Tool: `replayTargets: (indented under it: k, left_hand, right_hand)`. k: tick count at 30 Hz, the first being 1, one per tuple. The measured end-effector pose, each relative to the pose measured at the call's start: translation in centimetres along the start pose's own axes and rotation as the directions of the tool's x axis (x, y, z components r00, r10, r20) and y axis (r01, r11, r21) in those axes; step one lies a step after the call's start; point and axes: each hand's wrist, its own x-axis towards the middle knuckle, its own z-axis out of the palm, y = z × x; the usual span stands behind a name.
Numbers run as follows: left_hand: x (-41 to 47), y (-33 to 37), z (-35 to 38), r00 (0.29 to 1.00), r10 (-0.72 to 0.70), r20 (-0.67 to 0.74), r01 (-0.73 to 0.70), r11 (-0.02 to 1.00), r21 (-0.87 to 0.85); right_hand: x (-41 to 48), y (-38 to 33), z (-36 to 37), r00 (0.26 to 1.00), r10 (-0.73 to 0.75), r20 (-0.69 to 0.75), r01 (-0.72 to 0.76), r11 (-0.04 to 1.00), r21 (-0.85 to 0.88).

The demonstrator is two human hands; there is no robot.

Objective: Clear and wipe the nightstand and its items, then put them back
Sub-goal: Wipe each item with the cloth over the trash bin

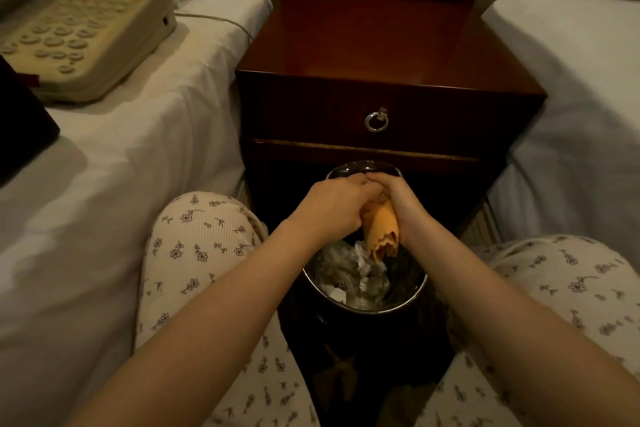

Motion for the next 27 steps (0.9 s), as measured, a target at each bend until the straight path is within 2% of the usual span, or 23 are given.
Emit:
replayTargets:
  k: [2, 3, 4, 5, 6, 7, 9, 10, 11, 12, 14, 17, 19, 21, 23, 25, 26, 27]
  left_hand:
    - [0.0, 0.2, 0.3, 0.996, -0.054, -0.075, 0.04, 0.984, -0.171]
    - [0.2, 0.3, 0.3, 0.982, -0.143, -0.123, 0.098, 0.944, -0.315]
    - [0.4, 0.4, 0.2, 0.953, -0.265, -0.146, 0.166, 0.861, -0.481]
    - [0.7, 0.3, 0.1, 0.908, -0.398, -0.132, 0.229, 0.734, -0.64]
    - [1.0, 0.2, -0.2, 0.85, -0.524, -0.057, 0.295, 0.563, -0.772]
    - [1.2, 0.1, -0.4, 0.788, -0.612, 0.069, 0.348, 0.349, -0.87]
    - [1.5, -0.1, -0.5, 0.718, -0.611, 0.335, 0.337, -0.115, -0.934]
    - [1.4, 0.1, -0.4, 0.714, -0.57, 0.407, 0.291, -0.288, -0.912]
    - [1.4, 0.2, -0.4, 0.709, -0.548, 0.445, 0.251, -0.394, -0.884]
    - [1.4, 0.2, -0.4, 0.696, -0.545, 0.467, 0.221, -0.456, -0.862]
    - [1.4, 0.0, -0.5, 0.675, -0.561, 0.478, 0.165, -0.517, -0.84]
    - [1.3, -0.3, -0.9, 0.656, -0.594, 0.465, 0.129, -0.518, -0.846]
    - [1.3, -0.3, -1.0, 0.644, -0.607, 0.465, 0.133, -0.51, -0.85]
    - [1.2, -0.5, -1.0, 0.631, -0.63, 0.453, 0.121, -0.497, -0.859]
    - [1.2, -0.9, -0.7, 0.608, -0.664, 0.435, 0.137, -0.452, -0.881]
    - [1.2, -1.1, -0.4, 0.585, -0.686, 0.432, 0.178, -0.411, -0.894]
    - [1.2, -1.0, -0.2, 0.577, -0.686, 0.444, 0.192, -0.414, -0.89]
    - [1.2, -0.8, -0.1, 0.573, -0.681, 0.456, 0.214, -0.413, -0.886]
  right_hand:
    - [0.2, -0.1, -0.1, 0.998, -0.034, -0.048, 0.037, 0.998, 0.059]
    - [0.2, -0.2, -0.2, 0.997, -0.055, -0.061, 0.059, 0.996, 0.062]
    - [0.1, -0.4, -0.3, 0.995, -0.078, -0.061, 0.081, 0.996, 0.036]
    - [0.1, -0.6, -0.3, 0.993, -0.099, -0.059, 0.099, 0.995, -0.005]
    - [0.1, -0.8, -0.2, 0.992, -0.114, -0.049, 0.113, 0.993, -0.036]
    - [0.2, -0.9, -0.2, 0.992, -0.122, -0.04, 0.12, 0.991, -0.059]
    - [0.2, -1.0, 0.2, 0.993, -0.111, -0.035, 0.106, 0.987, -0.122]
    - [0.3, -1.0, 0.5, 0.993, -0.1, -0.057, 0.089, 0.98, -0.177]
    - [0.5, -0.8, 0.6, 0.991, -0.107, -0.082, 0.081, 0.959, -0.272]
    - [0.7, -0.6, 0.6, 0.985, -0.144, -0.099, 0.092, 0.909, -0.406]
    - [1.2, -0.2, 0.5, 0.962, -0.263, -0.077, 0.157, 0.761, -0.629]
    - [1.4, 0.1, 0.4, 0.938, -0.347, -0.012, 0.213, 0.601, -0.771]
    - [1.4, -0.1, 0.2, 0.909, -0.416, 0.001, 0.211, 0.459, -0.863]
    - [1.0, -0.5, -0.2, 0.849, -0.527, -0.048, 0.2, 0.405, -0.892]
    - [0.1, -1.4, -0.5, 0.758, -0.648, -0.076, 0.276, 0.424, -0.862]
    - [-0.8, -2.1, -0.4, 0.643, -0.766, 0.021, 0.441, 0.348, -0.828]
    - [-1.1, -2.3, -0.2, 0.598, -0.793, 0.121, 0.516, 0.265, -0.815]
    - [-1.4, -2.2, 0.2, 0.583, -0.777, 0.238, 0.571, 0.183, -0.8]
